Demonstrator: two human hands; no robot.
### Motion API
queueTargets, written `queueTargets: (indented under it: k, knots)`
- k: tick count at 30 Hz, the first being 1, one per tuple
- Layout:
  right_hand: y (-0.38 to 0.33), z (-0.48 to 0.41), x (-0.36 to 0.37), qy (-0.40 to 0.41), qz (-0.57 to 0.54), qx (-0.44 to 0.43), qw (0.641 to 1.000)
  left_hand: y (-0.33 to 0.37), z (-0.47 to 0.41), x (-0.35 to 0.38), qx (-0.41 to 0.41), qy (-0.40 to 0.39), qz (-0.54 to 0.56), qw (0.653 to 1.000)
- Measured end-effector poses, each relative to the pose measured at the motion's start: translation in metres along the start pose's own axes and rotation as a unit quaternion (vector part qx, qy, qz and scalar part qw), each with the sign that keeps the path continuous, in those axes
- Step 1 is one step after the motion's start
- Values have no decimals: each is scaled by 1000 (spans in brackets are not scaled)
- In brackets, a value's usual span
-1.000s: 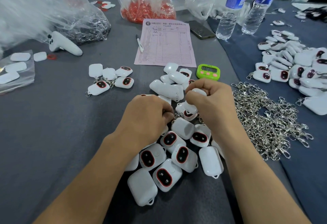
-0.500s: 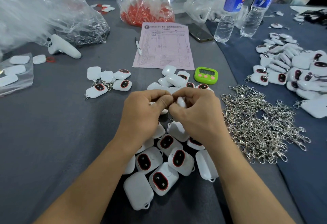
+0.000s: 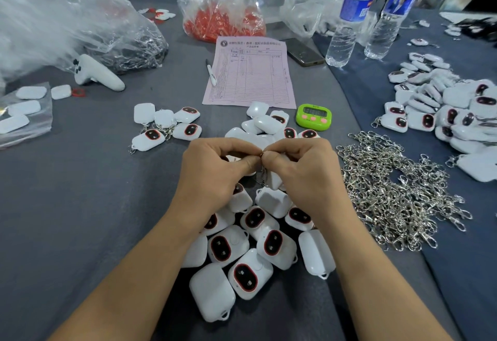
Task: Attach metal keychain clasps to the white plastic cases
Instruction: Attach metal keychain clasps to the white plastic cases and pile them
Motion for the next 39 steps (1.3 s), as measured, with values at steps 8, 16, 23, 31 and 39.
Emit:
queueTargets:
  k: [8, 16, 23, 31, 39]
  knots:
    - [2, 0, -2, 16, -9, 15, 1000, 9, 5, 2, 18, 17, -50, 998]
    - [1, 3, 1, 54, 41, -6, 998, 10, 5, 2, 3, 8, -26, 1000]
    - [2, 3, -2, 18, 38, -39, 998, 5, 1, -4, -52, -32, 5, 998]
    - [-1, 2, -7, -15, 33, -53, 998, 5, 0, -10, -67, -62, 13, 996]
    - [-2, 2, -6, -33, 33, -74, 996, 9, 3, -5, -48, -55, -9, 997]
Point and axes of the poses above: each hand's wrist, its own z-axis away from the middle knuckle, its own x-axis out of the palm, y = z × x, the point moved 1 cm from there along -z, towards the middle knuckle, and after that the axes turned 3 degrees about z, right-handed, at the moved point
